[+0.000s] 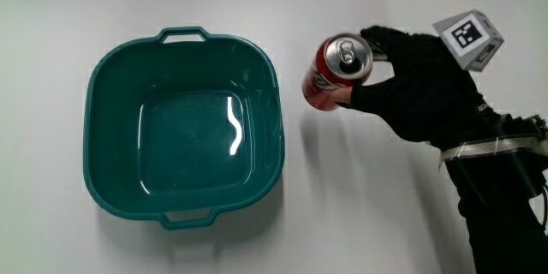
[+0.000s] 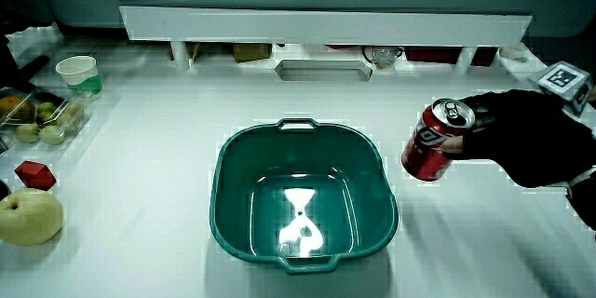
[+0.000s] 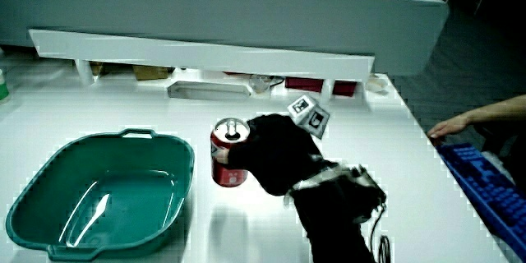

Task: Place cola on desk

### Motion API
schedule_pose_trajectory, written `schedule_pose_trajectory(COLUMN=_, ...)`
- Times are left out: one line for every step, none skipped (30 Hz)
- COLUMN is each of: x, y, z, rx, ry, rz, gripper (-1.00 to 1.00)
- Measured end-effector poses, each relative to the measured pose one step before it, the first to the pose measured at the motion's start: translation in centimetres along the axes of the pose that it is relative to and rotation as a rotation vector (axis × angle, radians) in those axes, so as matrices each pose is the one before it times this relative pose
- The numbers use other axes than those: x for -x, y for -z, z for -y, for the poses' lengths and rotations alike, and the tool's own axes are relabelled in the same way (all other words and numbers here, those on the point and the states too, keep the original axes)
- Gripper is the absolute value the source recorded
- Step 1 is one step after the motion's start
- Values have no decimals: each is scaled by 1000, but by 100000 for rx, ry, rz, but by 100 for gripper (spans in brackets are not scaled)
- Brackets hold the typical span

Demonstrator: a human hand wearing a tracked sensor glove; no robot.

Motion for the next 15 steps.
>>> schedule_pose_trajectory(x=175, y=154, z=266, rx=2531, ry=9817, rz=66, gripper=0)
schedule_pose_trajectory(x=-570, y=278, z=-108, rx=443, ry=180, rz=-2497, gripper=0)
schedule_pose_trajectory(x=-881, y=304, z=-248, rx=-171, ry=-2266, rz=688, gripper=0)
schedule_pose_trajectory(x=-147, y=279, z=233, rx=-1595, ry=10804, rz=3324, gripper=0)
schedule_pose_trajectory(x=13, y=166, z=37, rx=822, ry=-7, rz=-1321, gripper=0)
schedule_pose_trajectory(x=-394, y=226, z=-103, rx=713, ry=2305, rz=958, gripper=0)
schedule_pose_trajectory(x=-124, y=176, z=7, rx=789, ry=376, rz=-856, gripper=0)
schedule_pose_trajectory(x=-2, y=123, z=70, rx=-660, ry=-194, rz=-799, gripper=0)
schedule_pose_trajectory(x=-346, y=211, z=-104, rx=823, ry=463, rz=254, gripper=0)
schedule_pose_trajectory(x=-332, y=230, z=-100, rx=624, ry=697, rz=950, gripper=0)
schedule_pose_trajectory(x=-108, y=152, z=-2, rx=-580, ry=485, rz=-683, gripper=0)
schedule_pose_trajectory(x=101, y=107, z=23, rx=620, ry=839, rz=-140, gripper=0)
schedule_pose_trajectory(x=-108, y=124, z=-50, rx=528, ry=57, rz=-575, gripper=0)
schedule_pose_trajectory(x=-478, y=195, z=-138, rx=195, ry=424, rz=-844, gripper=0)
schedule_pose_trajectory(x=208, y=35, z=97, rx=-485, ry=-158, rz=661, gripper=0)
